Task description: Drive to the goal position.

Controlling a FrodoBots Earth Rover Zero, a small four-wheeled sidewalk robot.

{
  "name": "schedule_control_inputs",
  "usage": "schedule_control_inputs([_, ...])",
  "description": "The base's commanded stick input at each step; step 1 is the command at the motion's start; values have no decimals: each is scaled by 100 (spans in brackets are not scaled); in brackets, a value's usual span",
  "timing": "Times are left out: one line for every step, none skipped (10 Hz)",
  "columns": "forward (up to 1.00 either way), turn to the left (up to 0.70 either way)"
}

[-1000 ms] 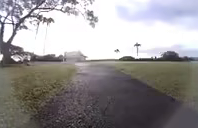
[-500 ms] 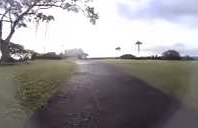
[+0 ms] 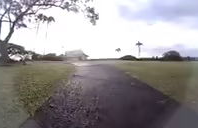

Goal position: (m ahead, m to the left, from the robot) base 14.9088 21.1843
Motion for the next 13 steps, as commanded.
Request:
schedule_control_inputs([60,0])
schedule_control_inputs([60,0])
schedule_control_inputs([60,0])
schedule_control_inputs([60,0])
schedule_control_inputs([60,0])
schedule_control_inputs([60,0])
schedule_control_inputs([60,0])
schedule_control_inputs([60,0])
schedule_control_inputs([60,0])
schedule_control_inputs([60,0])
schedule_control_inputs([60,0])
schedule_control_inputs([60,0])
schedule_control_inputs([60,0])
